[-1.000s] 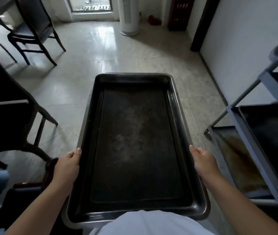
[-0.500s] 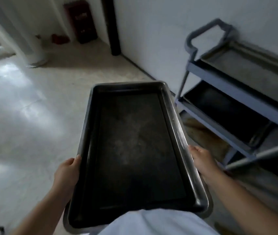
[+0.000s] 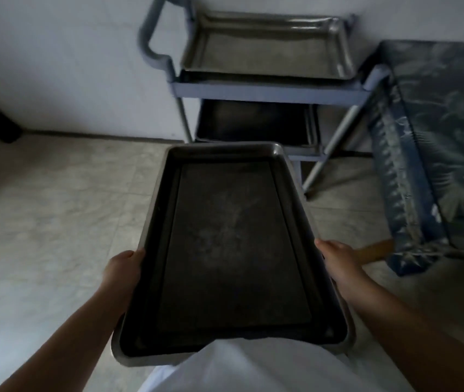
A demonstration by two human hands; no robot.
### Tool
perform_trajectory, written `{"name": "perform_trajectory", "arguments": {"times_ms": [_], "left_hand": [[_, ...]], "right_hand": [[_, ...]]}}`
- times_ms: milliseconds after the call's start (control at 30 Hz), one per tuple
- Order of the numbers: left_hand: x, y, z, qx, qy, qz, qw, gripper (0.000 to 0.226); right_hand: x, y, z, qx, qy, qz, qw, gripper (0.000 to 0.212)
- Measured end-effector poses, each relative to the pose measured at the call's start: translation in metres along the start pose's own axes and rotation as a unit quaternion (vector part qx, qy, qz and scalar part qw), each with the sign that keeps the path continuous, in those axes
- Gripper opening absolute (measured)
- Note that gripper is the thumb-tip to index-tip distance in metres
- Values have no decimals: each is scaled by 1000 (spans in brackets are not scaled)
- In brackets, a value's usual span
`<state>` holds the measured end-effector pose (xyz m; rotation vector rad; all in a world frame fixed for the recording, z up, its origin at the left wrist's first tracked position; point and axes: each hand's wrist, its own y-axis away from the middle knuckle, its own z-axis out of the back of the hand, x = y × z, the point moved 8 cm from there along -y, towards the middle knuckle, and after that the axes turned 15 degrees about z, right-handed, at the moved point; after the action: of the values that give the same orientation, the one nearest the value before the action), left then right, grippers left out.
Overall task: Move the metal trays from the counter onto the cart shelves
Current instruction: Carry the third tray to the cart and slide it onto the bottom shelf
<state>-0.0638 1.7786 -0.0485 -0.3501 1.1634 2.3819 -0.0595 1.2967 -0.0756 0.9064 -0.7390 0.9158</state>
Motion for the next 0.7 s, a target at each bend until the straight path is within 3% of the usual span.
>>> {"name": "perform_trajectory", "arguments": {"times_ms": [100, 233, 333, 567, 700], "left_hand": [[-26, -14, -26, 37, -21, 0, 999, 24], [-53, -31, -62, 39, -120, -8, 992, 38], [-65, -45, -90, 38, -114, 22, 992, 40], [-90, -116, -181, 15, -190, 45, 981, 44], [-100, -167, -238, 11, -156, 67, 985, 40]], "right_hand": [[-21, 4, 12, -13, -27, -54, 998, 32], [-45, -8, 24, -37, -25, -85, 995, 30], [-70, -32, 23, -27, -19, -119, 992, 36], [-137, -141, 12, 7, 45, -145, 988, 34], [-169, -224, -7, 31, 96, -115, 988, 34]]}}
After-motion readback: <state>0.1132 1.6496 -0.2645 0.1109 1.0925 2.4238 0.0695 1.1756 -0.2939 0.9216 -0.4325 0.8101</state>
